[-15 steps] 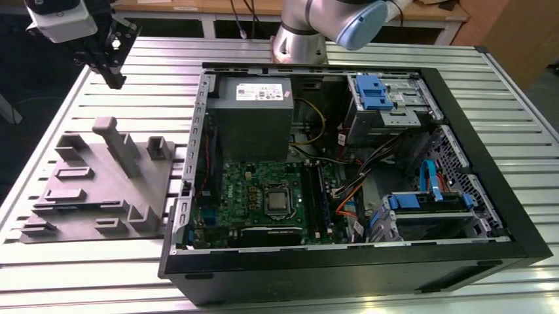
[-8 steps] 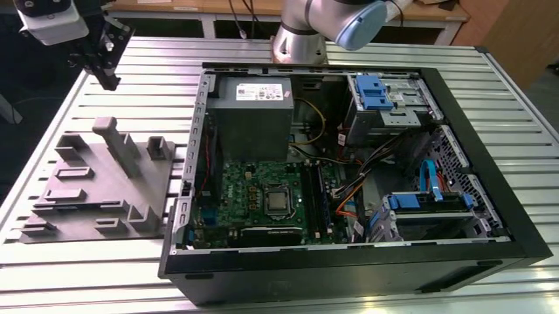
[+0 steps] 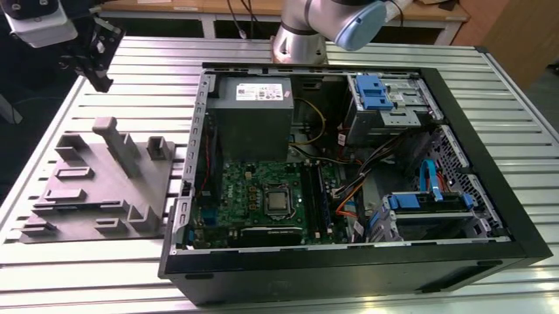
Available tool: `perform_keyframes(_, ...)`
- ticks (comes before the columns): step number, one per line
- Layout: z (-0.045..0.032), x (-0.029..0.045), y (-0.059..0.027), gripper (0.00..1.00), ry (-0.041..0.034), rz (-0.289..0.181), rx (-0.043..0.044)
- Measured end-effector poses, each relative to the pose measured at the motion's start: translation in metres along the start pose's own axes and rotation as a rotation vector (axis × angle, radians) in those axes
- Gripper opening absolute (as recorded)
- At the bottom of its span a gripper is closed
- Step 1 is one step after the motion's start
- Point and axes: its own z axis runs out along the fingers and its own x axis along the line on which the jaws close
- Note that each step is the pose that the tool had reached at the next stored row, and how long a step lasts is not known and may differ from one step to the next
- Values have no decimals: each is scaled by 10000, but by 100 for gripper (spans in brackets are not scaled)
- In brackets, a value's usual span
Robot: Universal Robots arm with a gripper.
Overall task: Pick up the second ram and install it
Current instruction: 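Reach for the second ram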
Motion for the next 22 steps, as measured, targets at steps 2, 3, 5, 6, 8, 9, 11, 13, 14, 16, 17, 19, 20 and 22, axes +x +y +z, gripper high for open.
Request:
perform_keyframes(2,7,39,-7,10,-2,0,-1)
perform_keyframes(3,10,63,-11,10,-1,0,-1)
perform_keyframes(5,16,119,-20,10,-1,-1,-1)
perform_keyframes(6,20,148,-25,10,-1,-1,-1)
perform_keyframes(8,27,211,-35,10,-1,0,-1)
perform_keyframes(9,32,240,-40,10,-1,-1,-1)
perform_keyframes(11,40,296,-51,10,-1,0,0)
perform_keyframes(13,49,339,-64,10,0,0,0)
perform_keyframes(14,54,360,-72,10,-1,0,0)
perform_keyframes(16,64,396,-94,10,-1,-1,-1)
perform_keyframes(17,71,410,-108,10,0,-2,-1)
perform_keyframes(19,88,427,-139,10,0,-1,0)
perform_keyframes(20,96,431,-159,10,0,0,-1)
perform_keyframes(22,112,438,-203,10,-1,0,-1)
